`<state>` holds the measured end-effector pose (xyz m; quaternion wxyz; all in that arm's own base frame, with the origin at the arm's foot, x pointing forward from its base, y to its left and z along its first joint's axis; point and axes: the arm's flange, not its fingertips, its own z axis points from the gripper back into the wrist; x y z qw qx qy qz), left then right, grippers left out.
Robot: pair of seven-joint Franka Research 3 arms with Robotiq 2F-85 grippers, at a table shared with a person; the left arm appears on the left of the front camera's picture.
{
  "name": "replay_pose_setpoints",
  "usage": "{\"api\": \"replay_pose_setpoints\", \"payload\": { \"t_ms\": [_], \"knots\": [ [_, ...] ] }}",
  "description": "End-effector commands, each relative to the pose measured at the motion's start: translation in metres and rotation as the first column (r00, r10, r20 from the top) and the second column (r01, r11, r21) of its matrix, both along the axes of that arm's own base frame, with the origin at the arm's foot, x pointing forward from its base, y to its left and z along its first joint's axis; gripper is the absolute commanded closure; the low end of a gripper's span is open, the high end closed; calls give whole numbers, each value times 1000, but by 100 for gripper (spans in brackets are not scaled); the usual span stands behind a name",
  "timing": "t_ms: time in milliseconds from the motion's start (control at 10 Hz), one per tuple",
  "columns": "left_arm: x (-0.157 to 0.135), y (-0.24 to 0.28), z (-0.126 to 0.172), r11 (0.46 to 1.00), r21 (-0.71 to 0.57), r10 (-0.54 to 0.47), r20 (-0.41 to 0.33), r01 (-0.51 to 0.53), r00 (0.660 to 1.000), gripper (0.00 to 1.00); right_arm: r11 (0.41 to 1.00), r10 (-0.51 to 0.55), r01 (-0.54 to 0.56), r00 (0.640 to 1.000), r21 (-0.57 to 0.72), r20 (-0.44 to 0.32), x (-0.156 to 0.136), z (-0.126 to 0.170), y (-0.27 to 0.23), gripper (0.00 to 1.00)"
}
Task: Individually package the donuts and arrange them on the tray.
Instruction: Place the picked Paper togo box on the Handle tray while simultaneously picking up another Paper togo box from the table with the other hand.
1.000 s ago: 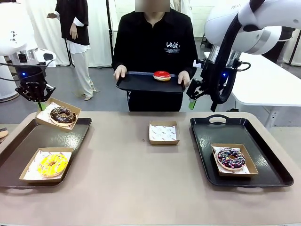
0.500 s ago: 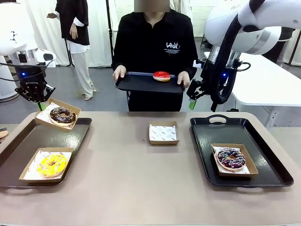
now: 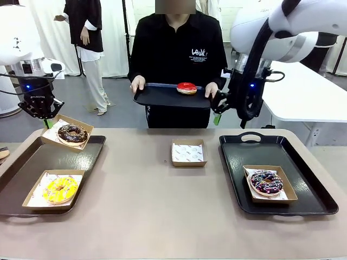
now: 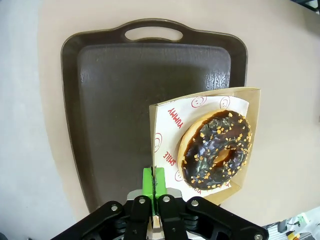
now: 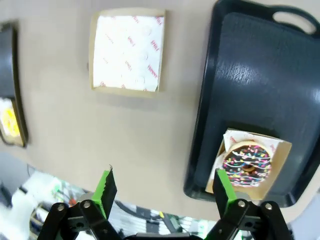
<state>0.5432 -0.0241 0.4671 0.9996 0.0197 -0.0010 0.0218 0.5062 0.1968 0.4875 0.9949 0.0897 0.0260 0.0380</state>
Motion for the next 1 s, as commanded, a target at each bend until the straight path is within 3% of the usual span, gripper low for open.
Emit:
{"api": "replay_pose_setpoints", "payload": {
  "t_ms": [0, 200, 500, 900],
  "knots": [
    [16, 14, -2, 1000, -23, -12, -8, 12, 1000, 99, 990, -116, 115, 993, -87, -9, 26, -2, 41, 0],
    [25, 32, -12, 998, -50, -29, 15, 29, 999, 99, 979, -180, 180, 984, -100, 2, 49, -13, 61, 0],
    [27, 46, -32, 994, -70, -80, 35, 83, 996, 99, 995, -45, 56, 992, -87, 121, 74, -49, 70, 0],
    [37, 41, -62, 993, -43, -114, -1, 113, 994, 99, 997, -29, 38, 992, -74, 119, 82, -93, 64, 0]
  ]
}}
